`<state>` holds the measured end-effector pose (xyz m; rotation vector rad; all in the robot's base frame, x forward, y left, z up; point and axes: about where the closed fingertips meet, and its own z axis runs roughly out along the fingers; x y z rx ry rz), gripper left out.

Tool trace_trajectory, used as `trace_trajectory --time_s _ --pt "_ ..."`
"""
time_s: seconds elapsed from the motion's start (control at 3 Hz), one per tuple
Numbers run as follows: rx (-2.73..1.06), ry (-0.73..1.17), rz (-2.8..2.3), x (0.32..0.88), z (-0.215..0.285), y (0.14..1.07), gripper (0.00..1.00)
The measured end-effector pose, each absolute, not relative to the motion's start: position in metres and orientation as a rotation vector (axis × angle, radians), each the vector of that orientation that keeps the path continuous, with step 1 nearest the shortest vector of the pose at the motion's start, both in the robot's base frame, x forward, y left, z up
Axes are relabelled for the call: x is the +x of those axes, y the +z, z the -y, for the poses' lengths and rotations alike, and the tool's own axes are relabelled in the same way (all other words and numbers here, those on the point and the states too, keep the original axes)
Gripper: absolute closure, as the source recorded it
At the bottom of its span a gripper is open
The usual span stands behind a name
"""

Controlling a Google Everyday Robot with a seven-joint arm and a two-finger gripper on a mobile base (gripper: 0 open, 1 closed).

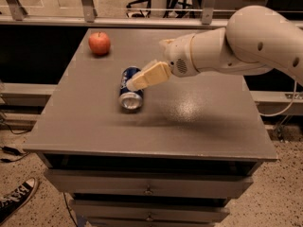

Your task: Knock pepsi can over

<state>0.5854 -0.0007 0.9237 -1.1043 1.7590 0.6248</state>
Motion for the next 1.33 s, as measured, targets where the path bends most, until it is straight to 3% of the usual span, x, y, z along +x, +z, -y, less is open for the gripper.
trace_trajectory --time_s 0.67,1.0,1.33 --pt "-1.096 0.618 -1.752 0.584 0.021 0.921 0.00" --pt "-1.129 0.620 -1.706 0.565 0.068 0.918 0.00" --pt "-1.136 0.622 -1.703 0.563 0.069 0.918 0.00"
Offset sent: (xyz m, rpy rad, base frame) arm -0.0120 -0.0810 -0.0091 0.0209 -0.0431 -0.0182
